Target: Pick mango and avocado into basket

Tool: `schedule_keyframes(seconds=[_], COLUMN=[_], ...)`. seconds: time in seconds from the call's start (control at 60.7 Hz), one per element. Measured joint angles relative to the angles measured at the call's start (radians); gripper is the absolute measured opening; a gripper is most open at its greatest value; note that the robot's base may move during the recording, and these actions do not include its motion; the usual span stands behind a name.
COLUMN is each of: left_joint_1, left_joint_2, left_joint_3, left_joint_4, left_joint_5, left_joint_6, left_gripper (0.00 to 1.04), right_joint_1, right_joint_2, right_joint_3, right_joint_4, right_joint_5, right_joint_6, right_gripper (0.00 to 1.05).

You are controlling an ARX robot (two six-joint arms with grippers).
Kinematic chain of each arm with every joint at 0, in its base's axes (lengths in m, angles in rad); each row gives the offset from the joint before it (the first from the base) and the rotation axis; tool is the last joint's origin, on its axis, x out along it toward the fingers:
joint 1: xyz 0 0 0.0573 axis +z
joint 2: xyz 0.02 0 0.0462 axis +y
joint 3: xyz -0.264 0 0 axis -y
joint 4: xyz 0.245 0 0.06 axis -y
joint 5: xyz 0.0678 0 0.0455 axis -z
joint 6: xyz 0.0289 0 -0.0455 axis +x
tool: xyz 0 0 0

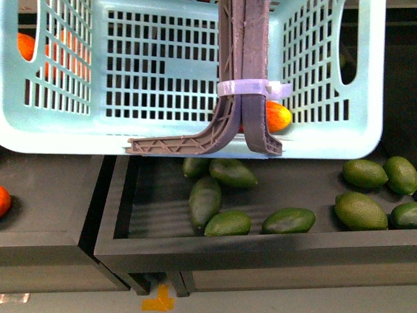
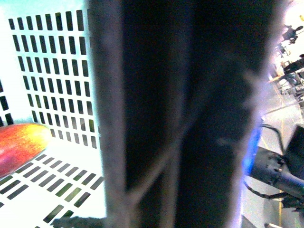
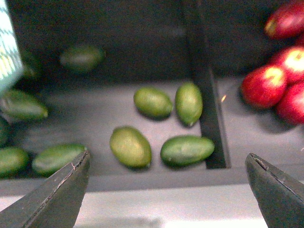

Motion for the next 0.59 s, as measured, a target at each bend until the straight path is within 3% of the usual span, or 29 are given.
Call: schedule_keyframes(seconds=[0.593], left_joint_1=[-0.002], left_joint_2=[0.000], left_joint_3=[0.000], left_joint_4=[0.000], left_joint_5=[0.015], left_joint_6=[-0.001], left_gripper=[0.11], right_joint_1=[0.243], right_joint_2=[0.645], right_joint_3=[0.291], right_joint_4=[0.147], right_joint_5=[0.199], right_joint_6=[0.172], right_gripper=[0.96])
